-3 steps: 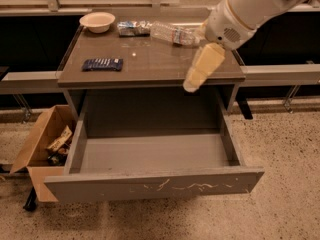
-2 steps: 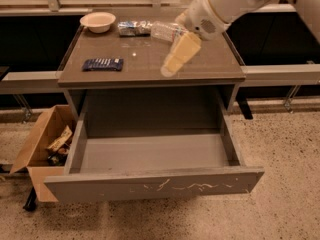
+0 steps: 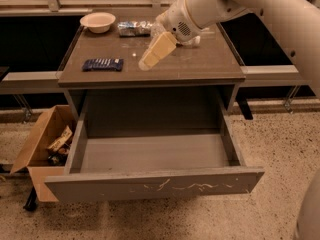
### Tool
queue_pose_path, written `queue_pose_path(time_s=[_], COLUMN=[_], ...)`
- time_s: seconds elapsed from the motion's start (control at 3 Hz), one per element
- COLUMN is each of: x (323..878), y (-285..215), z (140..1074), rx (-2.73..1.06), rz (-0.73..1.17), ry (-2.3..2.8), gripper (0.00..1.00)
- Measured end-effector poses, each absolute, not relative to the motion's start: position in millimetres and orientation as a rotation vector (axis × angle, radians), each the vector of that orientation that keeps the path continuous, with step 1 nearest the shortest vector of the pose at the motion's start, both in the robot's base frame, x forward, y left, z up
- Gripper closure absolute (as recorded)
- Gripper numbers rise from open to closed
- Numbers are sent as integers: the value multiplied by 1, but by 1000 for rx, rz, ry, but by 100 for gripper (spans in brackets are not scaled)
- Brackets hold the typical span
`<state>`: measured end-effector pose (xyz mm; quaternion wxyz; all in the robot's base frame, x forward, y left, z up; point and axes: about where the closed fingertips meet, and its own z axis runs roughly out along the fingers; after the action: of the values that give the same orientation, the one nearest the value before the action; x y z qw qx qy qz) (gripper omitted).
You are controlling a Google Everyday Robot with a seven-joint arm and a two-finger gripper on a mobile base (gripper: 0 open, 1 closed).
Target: Place rxbar blueberry into top drawer
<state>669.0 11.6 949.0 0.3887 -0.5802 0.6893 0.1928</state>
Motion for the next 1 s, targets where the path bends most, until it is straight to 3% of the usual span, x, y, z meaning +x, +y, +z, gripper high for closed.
queue_pose_path(time_s=[0.67,1.0], x=[688,727], y=[20,41], z=[934,907], rx=[-1410,-1315], rz=[512,580], ry=[1737,1703], gripper=[0,0])
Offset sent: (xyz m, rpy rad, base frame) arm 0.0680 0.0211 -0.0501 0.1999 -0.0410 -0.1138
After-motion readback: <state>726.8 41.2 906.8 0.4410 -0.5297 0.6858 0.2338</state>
